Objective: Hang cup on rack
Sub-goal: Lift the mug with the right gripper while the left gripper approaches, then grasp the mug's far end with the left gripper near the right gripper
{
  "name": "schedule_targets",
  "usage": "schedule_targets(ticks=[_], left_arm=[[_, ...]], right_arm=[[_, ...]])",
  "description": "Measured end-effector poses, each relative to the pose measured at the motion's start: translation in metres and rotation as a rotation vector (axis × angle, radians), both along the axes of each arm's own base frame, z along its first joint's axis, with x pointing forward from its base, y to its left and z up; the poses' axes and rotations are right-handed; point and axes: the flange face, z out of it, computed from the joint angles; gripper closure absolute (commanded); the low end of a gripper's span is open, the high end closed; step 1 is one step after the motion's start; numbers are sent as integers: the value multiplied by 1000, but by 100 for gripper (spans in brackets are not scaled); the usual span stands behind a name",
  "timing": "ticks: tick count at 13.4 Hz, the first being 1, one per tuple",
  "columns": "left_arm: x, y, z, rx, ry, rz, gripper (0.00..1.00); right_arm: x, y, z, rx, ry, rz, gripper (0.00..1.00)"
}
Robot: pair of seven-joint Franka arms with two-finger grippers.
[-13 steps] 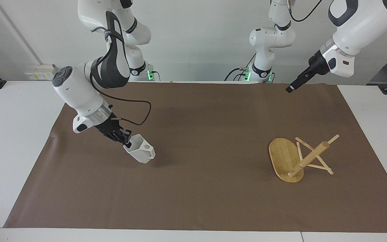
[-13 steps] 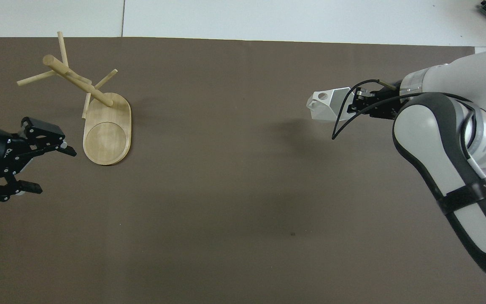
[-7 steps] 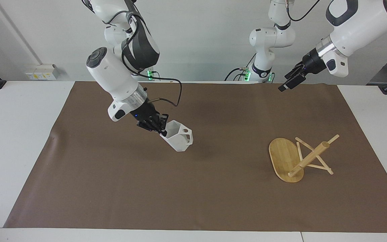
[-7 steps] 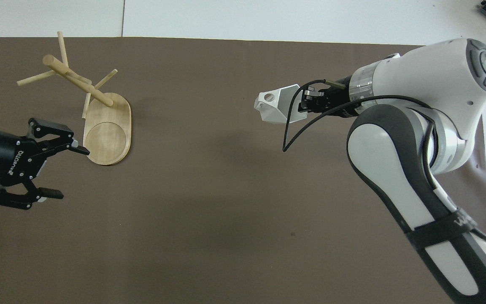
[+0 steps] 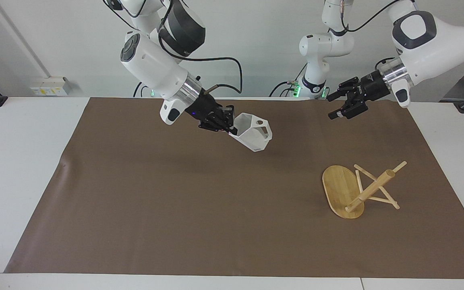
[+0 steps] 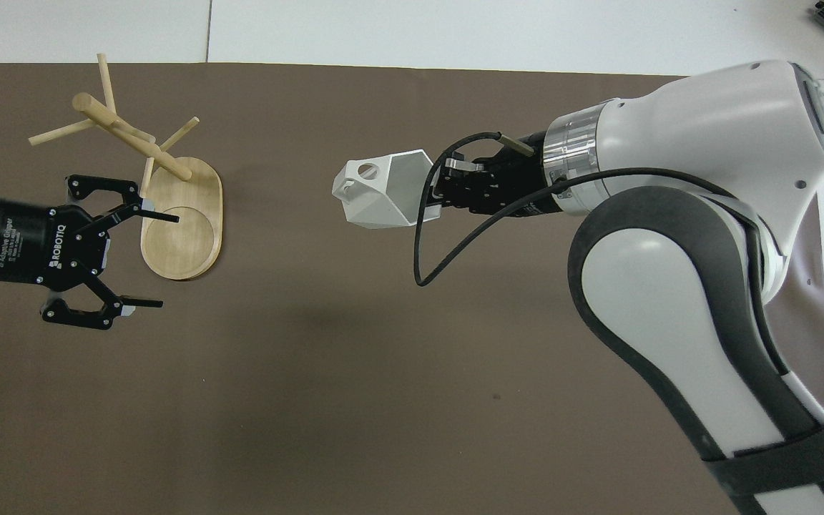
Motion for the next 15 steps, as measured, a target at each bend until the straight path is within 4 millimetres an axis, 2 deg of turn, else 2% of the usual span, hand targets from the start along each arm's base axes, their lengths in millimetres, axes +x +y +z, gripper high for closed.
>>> schedule_targets(ticks=[4,8,12,15], left_arm=[[25,-7,-15,-143,64,153,0],[44,-10,-41,-245,120,226,0],[43,-48,-49,-255,138,202,0],[40,-58,-54,-252,149,188,0]], right_arm=[[-13,38,13,47,-8,-44,100],[-27,66,16,65,-19,-9,100],[-39,87,13,73,11,4,100],[-39,91,9,76,12,-7,100]])
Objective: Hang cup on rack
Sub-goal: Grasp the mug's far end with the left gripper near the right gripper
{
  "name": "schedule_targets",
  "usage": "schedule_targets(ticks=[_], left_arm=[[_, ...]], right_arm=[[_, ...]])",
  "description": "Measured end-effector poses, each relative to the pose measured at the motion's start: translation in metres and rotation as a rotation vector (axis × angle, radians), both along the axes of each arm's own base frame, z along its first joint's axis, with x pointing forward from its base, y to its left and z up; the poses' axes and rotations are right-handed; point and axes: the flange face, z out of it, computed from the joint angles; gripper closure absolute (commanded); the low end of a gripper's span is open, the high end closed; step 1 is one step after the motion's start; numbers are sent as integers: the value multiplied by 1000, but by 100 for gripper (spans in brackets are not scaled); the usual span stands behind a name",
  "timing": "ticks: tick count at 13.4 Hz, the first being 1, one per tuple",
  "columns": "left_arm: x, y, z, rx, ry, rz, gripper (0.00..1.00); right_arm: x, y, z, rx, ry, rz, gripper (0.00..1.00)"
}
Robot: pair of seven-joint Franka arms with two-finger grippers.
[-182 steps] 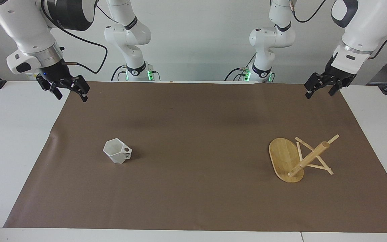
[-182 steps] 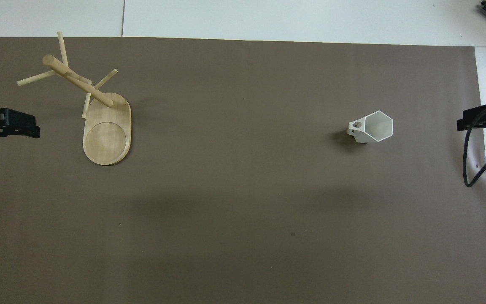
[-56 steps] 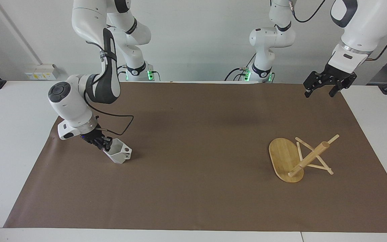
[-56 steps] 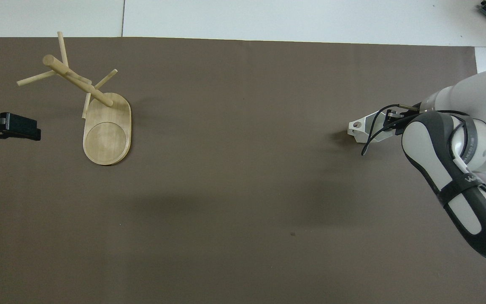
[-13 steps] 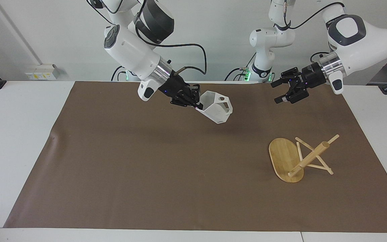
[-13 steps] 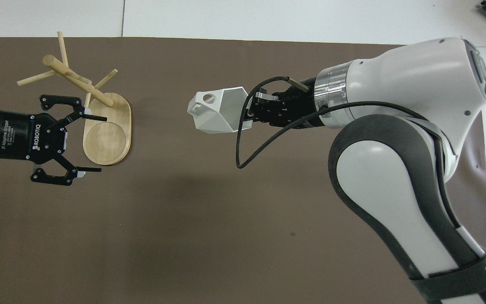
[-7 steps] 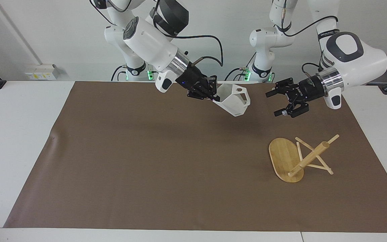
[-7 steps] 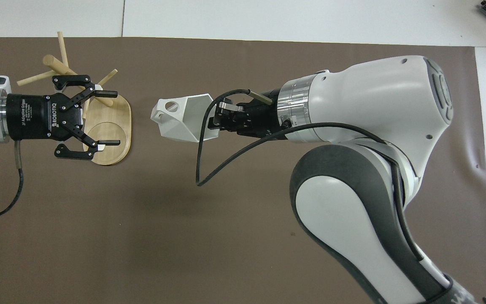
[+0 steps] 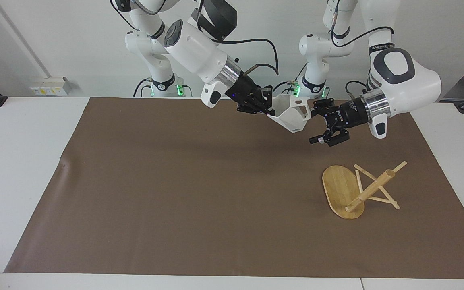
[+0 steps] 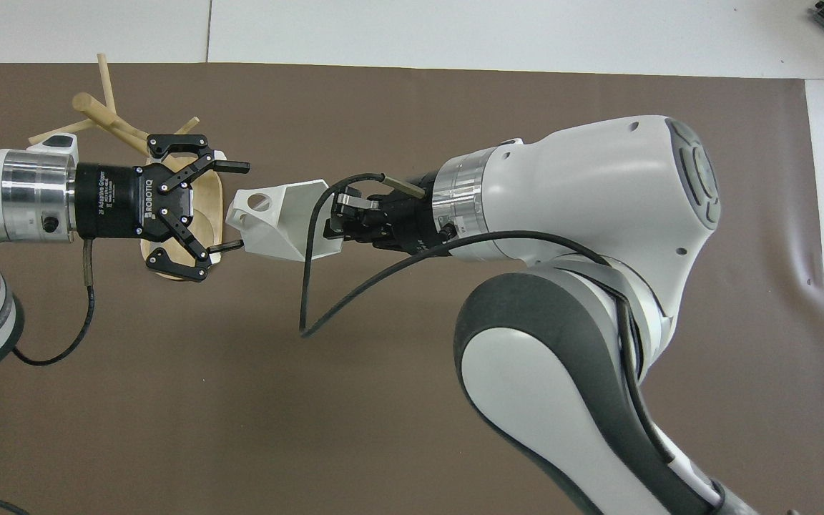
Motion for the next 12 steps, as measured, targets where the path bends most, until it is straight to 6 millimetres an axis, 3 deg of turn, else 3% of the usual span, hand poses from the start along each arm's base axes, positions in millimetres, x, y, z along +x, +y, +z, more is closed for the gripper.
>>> schedule_targets(ticks=[12], left_arm=[[-12,-1,-10,-4,41,-41,0]], right_arm=[[-4,6,-3,1,3,10,100]])
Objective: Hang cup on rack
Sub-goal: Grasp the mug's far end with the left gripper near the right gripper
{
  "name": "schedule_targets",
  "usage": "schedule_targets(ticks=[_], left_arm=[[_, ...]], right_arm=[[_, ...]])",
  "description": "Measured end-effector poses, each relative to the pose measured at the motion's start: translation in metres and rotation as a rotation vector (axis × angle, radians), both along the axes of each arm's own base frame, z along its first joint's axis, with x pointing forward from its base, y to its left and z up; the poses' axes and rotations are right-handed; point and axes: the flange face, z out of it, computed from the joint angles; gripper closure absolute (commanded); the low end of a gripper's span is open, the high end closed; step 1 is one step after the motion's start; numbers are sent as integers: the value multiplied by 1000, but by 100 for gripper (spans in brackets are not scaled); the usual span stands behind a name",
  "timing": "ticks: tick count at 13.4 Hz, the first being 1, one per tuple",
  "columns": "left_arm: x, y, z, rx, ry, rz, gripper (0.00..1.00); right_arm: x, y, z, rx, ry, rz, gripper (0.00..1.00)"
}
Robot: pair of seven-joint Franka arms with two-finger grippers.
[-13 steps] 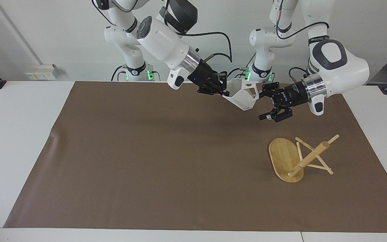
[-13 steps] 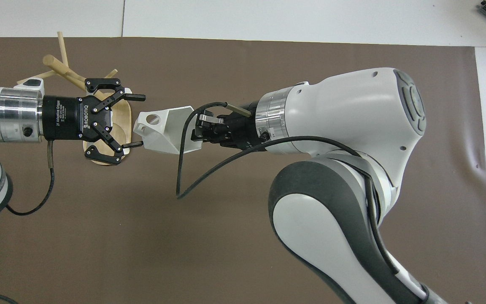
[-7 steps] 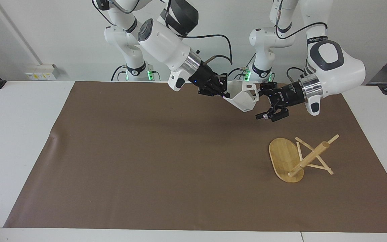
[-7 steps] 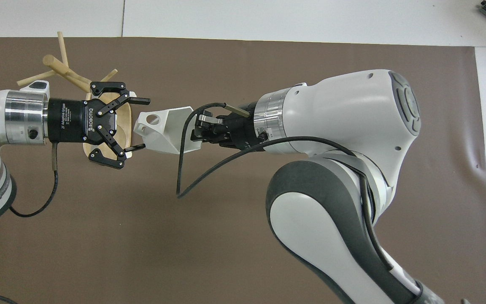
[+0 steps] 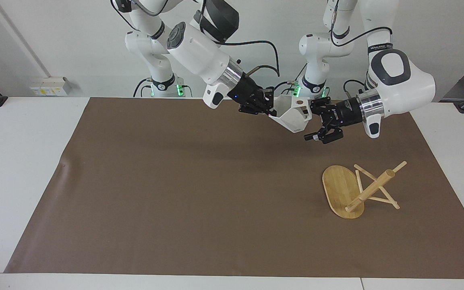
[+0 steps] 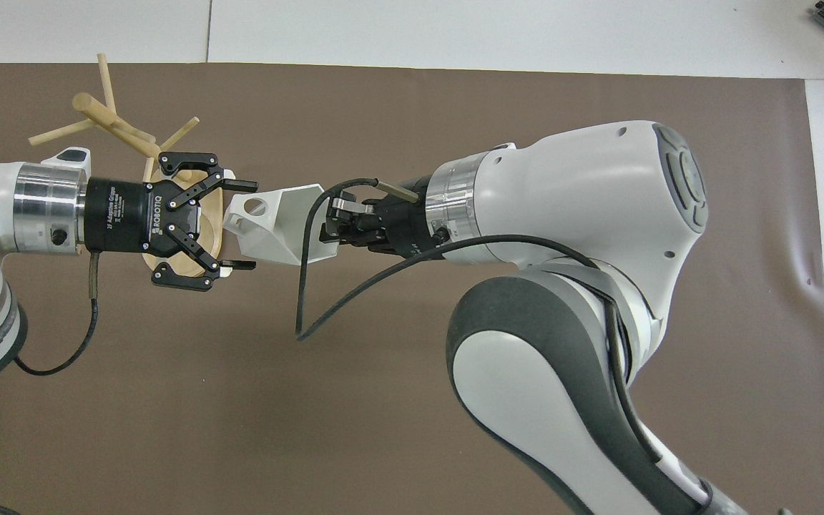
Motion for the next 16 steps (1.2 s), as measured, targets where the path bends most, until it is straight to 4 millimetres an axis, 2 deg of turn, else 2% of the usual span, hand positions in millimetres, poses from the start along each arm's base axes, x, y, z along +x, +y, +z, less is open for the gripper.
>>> schedule_targets(ticks=[14,16], left_arm=[[-6,-4,1,3,10,-44,0],[-7,-7,1,3,10,-49,3]], right_arm=[[-1,1,0,0,0,2,100],[-1,1,0,0,0,2,100]])
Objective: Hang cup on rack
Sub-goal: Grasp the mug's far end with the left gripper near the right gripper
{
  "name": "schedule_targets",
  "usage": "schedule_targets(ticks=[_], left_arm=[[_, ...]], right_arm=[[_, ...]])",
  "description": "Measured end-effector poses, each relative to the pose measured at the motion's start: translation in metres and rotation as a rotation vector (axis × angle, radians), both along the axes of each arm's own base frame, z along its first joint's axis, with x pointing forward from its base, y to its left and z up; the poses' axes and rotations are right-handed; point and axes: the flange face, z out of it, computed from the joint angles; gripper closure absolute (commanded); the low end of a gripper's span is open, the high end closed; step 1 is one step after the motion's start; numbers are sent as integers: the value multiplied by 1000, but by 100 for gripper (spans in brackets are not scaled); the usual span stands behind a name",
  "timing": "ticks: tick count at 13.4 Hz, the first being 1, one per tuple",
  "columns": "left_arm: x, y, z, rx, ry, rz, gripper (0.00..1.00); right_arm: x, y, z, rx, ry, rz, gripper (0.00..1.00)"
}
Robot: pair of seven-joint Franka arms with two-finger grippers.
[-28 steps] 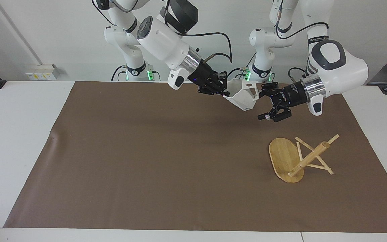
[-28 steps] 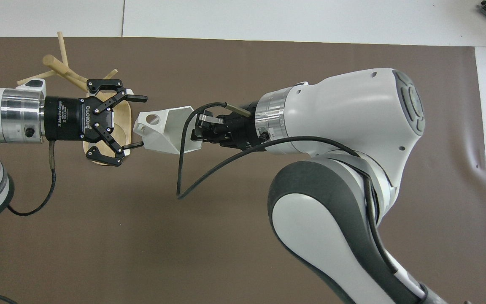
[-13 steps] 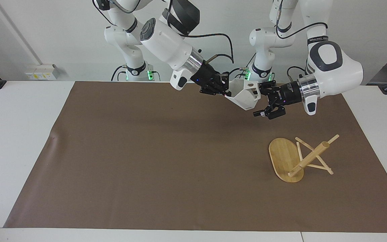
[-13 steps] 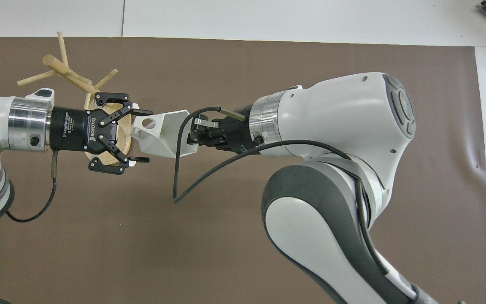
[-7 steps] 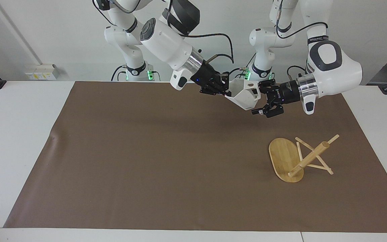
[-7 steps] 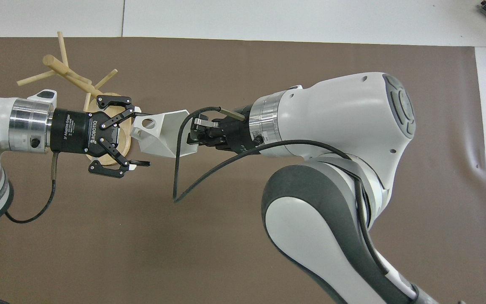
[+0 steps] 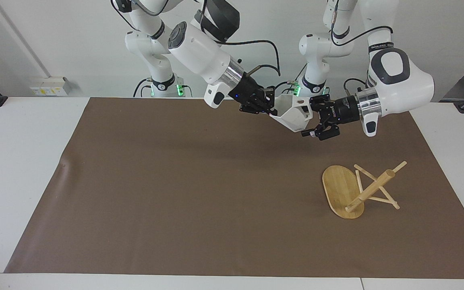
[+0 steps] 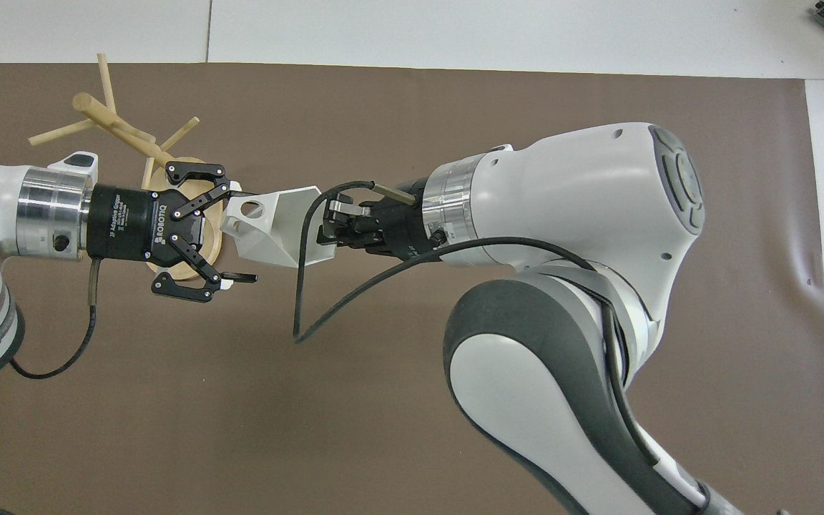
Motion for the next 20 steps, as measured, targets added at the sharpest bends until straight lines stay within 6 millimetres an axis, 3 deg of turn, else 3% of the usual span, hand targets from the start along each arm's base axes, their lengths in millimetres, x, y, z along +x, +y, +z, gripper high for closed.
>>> schedule_targets(ticks=[2,4,7,11,15,18,20], left_arm=[[-1,-2,0,0,0,-4,21],[-1,-2,0,0,0,-4,59],[0,0,0,-1,0,-3,98],[0,0,0,-2,0,-4,100],[-2,1,0,-5,9,-9,100],[-3,2,4,-5,20,-4,100],[-3,4,6,-2,22,2,100]], right_arm=[[0,0,0,0,0,0,100],[0,0,0,0,0,0,100],[-1,1,0,0,1,2,100],[-1,1,0,0,1,3,100],[-1,2,1,1,-1,2,78],[-1,1,1,1,-1,1,55],[-1,1,1,1,-1,1,29]])
